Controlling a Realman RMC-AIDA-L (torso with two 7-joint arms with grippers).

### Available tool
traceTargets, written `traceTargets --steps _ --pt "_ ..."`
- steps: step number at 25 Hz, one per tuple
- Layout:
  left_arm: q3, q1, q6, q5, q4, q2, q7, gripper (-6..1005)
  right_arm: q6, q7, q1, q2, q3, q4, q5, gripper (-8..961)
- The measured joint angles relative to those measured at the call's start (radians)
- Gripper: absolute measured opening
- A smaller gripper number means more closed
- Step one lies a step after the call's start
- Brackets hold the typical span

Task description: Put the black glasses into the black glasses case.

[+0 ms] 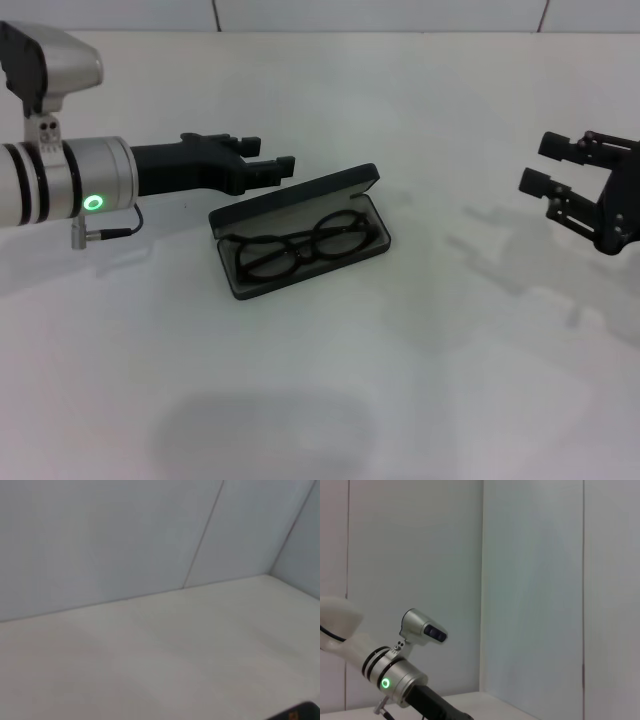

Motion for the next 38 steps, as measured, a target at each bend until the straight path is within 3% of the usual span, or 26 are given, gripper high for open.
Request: traceTargets --steps 3,9,14,19,24,28,33,38 --pt "0.010 0.000 0.016 0.015 0.000 0.000 0.002 698 0.008 -0.001 0.008 0.000 0.001 0.013 0.000 324" --pt "0.024 0.001 0.053 0.029 0.004 -0.003 0.016 699 0.031 -0.001 0.009 0.001 -0.004 0.016 0.000 512" --pt "0.034 0.012 0.062 0.030 0.004 -0.010 0.067 700 0.044 -0.001 0.013 0.003 -0.007 0.018 -0.001 739" --pt "0.077 0.038 0.062 0.036 0.004 -0.026 0.163 701 0.063 -0.001 0.032 0.006 -0.008 0.033 -0.005 847" --pt "0.092 0.055 0.087 -0.031 0.004 -0.028 0.238 702 0.062 -0.001 0.045 0.005 -0.047 0.034 -0.007 847" --pt "0.089 0.089 0.336 -0.190 0.031 -0.003 0.338 702 -0.046 0.003 0.076 0.002 -0.125 0.032 -0.007 847" --pt "0.091 0.151 0.604 -0.223 0.036 0.053 0.457 703 -0.127 0.001 0.105 0.005 -0.196 0.035 -0.007 847" --pt "0.095 0.193 0.662 -0.213 0.035 0.058 0.528 704 -0.111 -0.009 0.123 0.009 -0.241 0.069 -0.007 847"
